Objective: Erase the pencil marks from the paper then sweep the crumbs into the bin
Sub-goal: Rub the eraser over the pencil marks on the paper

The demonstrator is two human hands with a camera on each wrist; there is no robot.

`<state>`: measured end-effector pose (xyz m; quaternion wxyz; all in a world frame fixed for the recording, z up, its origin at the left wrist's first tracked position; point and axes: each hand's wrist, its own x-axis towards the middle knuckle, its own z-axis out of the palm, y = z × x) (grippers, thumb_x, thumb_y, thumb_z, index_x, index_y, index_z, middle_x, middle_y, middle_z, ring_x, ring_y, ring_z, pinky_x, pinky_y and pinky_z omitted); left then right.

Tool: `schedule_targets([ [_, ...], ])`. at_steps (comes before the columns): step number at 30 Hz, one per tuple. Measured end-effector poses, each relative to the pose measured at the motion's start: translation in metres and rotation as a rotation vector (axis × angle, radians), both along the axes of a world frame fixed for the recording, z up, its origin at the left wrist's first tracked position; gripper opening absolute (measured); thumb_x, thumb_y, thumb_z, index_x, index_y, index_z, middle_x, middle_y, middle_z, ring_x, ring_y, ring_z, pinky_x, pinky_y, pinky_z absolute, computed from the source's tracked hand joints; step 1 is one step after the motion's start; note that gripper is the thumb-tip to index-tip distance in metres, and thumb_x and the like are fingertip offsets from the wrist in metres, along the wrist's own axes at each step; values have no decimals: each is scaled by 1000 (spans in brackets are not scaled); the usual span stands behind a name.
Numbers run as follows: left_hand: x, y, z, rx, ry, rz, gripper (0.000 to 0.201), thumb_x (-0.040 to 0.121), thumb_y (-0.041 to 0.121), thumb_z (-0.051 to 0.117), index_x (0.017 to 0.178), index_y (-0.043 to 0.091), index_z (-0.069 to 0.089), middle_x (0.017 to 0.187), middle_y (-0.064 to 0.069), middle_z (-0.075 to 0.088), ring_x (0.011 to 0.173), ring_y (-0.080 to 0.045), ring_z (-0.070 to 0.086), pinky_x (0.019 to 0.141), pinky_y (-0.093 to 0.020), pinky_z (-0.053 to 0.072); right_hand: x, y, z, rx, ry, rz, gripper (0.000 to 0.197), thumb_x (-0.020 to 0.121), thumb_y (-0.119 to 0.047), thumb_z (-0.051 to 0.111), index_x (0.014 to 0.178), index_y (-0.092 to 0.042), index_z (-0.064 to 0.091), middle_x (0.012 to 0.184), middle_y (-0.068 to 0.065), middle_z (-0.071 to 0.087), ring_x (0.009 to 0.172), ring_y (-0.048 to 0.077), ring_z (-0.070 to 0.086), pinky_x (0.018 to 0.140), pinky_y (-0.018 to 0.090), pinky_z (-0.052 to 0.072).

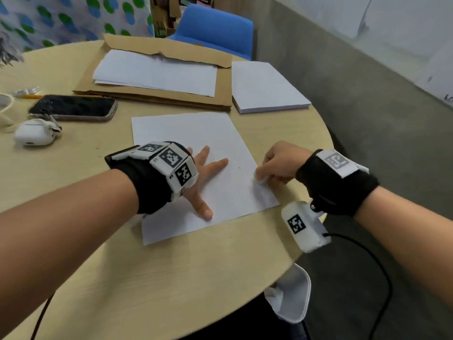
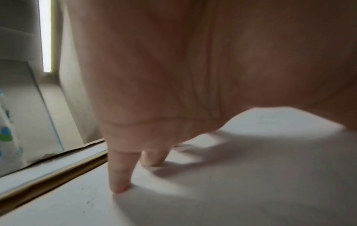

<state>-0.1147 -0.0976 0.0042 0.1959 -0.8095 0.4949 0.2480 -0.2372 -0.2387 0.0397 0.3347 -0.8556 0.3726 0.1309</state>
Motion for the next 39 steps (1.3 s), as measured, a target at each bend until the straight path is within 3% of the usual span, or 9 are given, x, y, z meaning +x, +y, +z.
schedule_targets([
  [5,-2,0,3,-36,4,17,123,61,70,67,144,40,-19,155,-6,-21,143,-39,-7,111,-59,11,-7,15,-5,917,-504,-492,9,88,-9,53,82,-3,57,82,14,58,72,24,59,68,29,54],
  [9,-14,-1,5,-9,-66,-88,126,63,74,58,146,21,-21,154,-12,-22,141,-41,-13,113,-52,7,-10,61,-30,1337,-419,-385,15,90,-15,47,91,-3,56,90,16,62,84,25,62,82,30,53],
  [16,3,2,3,18,62,8,136,54,69,70,139,38,-31,152,-2,-32,142,-37,-18,112,-58,8,1,13,-23,896,-904,-818,15,91,-14,50,77,-9,52,89,11,59,80,23,59,76,27,49],
  [20,-3,-1,0,22,-14,-17,134,59,66,71,142,31,-28,152,-6,-30,142,-39,-14,113,-55,9,-11,51,-23,1331,-552,-483,12,88,-13,48,78,-8,52,103,20,61,94,30,61,90,36,48],
  [23,-5,-1,-1,18,-59,-17,134,62,64,71,142,25,-30,153,-9,-29,143,-38,-12,114,-50,9,-11,57,-32,1382,-331,-359,13,88,-11,48,91,-1,56,108,21,62,97,31,62,87,37,52],
  [26,1,2,3,26,36,2,138,55,68,71,140,32,-31,152,-3,-32,143,-35,-16,114,-56,7,2,29,-31,1158,-540,-521,11,92,-16,49,87,-7,53,103,21,64,93,32,65,84,35,53],
  [29,3,0,8,-14,33,12,126,60,65,70,146,35,-16,156,-2,-17,144,-33,-2,113,-51,14,8,2,-19,839,-729,-595,12,90,-13,53,80,-8,55,88,11,59,82,25,60,76,29,51],
  [35,3,-20,15,-234,112,49,91,69,58,68,140,20,26,151,-1,16,136,-23,28,111,-37,27,11,-7,-5,457,-394,-89,8,85,-11,64,89,-4,62,82,6,63,67,13,62,59,18,55],
  [39,0,-25,6,-285,170,38,101,64,50,78,140,17,21,149,1,16,132,-21,34,106,-35,35,24,5,-8,229,-179,181,6,81,-9,69,80,-9,64,67,3,63,55,7,60,55,13,52],
])
